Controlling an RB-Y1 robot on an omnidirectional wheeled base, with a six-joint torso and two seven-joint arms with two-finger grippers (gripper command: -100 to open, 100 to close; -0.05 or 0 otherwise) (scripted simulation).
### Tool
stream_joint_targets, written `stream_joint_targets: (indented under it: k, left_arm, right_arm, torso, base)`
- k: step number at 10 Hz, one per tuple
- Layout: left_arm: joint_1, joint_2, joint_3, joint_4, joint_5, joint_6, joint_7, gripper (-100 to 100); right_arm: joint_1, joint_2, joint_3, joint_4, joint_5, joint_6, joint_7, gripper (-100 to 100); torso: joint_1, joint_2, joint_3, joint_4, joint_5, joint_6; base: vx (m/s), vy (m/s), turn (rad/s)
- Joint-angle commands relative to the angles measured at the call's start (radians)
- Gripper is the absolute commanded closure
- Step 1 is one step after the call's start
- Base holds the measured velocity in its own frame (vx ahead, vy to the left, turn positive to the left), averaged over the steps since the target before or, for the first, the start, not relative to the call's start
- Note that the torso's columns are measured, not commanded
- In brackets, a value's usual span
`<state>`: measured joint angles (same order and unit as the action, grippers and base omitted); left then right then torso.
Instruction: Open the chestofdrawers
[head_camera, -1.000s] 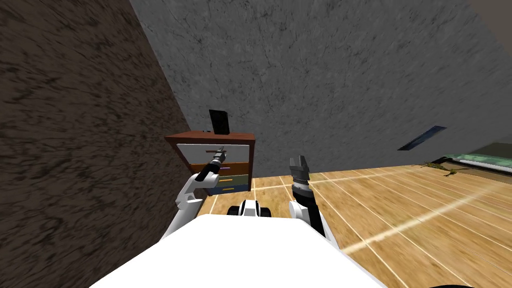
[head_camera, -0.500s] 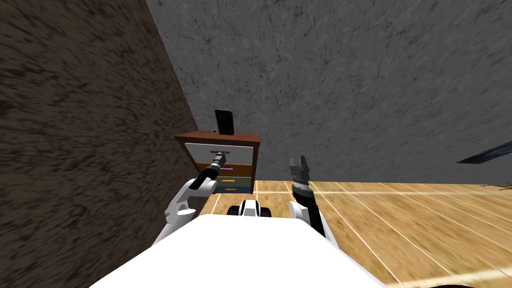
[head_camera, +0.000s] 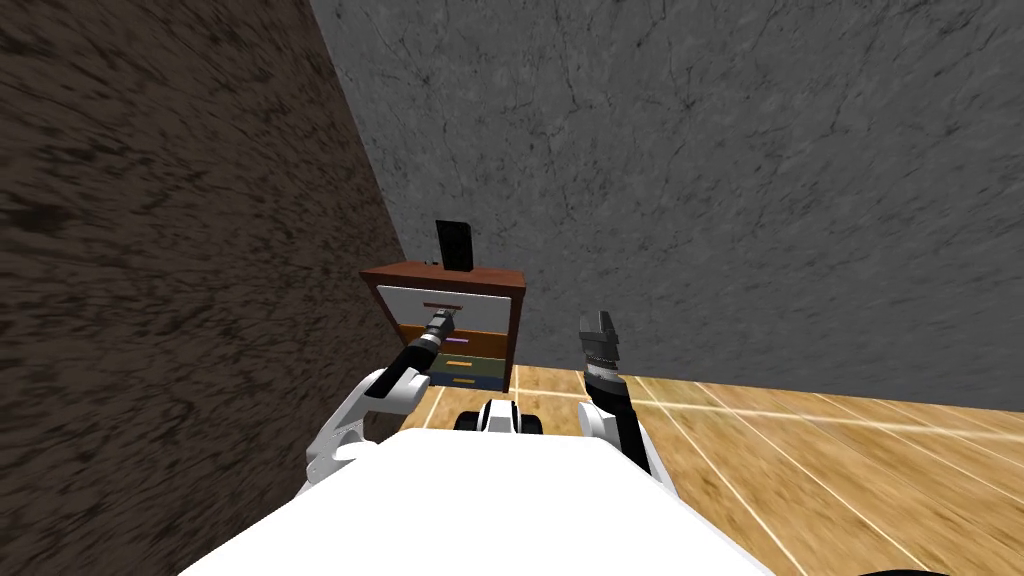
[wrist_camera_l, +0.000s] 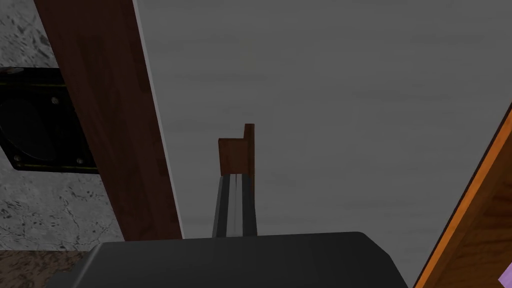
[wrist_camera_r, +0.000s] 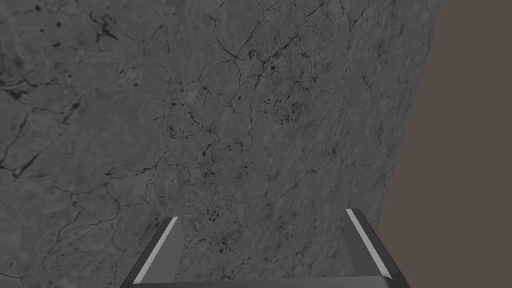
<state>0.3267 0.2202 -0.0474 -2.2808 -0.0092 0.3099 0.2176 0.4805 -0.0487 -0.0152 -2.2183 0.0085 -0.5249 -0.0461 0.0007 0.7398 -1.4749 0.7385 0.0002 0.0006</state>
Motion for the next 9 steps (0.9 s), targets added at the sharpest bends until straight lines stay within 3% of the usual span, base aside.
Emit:
stream_joint_targets:
  k: [1,3,4,9]
  left_arm:
    - [0.016,0.015,0.001,-0.041,0.008,0.038,0.009,-100]
    - [0.018,0.018,0.001,-0.048,0.01,0.044,0.01,-100]
    - [-0.031,-0.001,0.035,-0.007,-0.004,0.062,0.009,-100]
    - [-0.163,-0.05,0.121,0.101,-0.041,0.098,0.003,-100]
  right_arm:
    - [0.0,0.0,0.0,0.0,0.0,0.0,0.0,0]
    - [0.0,0.0,0.0,0.0,0.0,0.0,0.0,0]
    - [0.0,0.0,0.0,0.0,0.0,0.0,0.0,0]
    - [0.0,0.0,0.0,0.0,0.0,0.0,0.0,0]
  torso:
    - [0.005,-0.001,0.0,0.0,0.001,-0.001]
    - [0.004,-0.003,-0.002,-0.001,0.001,-0.001]
    - [-0.004,-0.001,-0.001,0.0,-0.001,0.0]
    - [-0.001,-0.003,-0.002,-0.001,0.0,-0.001]
  base:
    - [0.042,0.126,-0.004]
    - [0.035,0.119,-0.003]
    - [-0.053,0.046,-0.267]
    - [-0.099,0.022,-0.201]
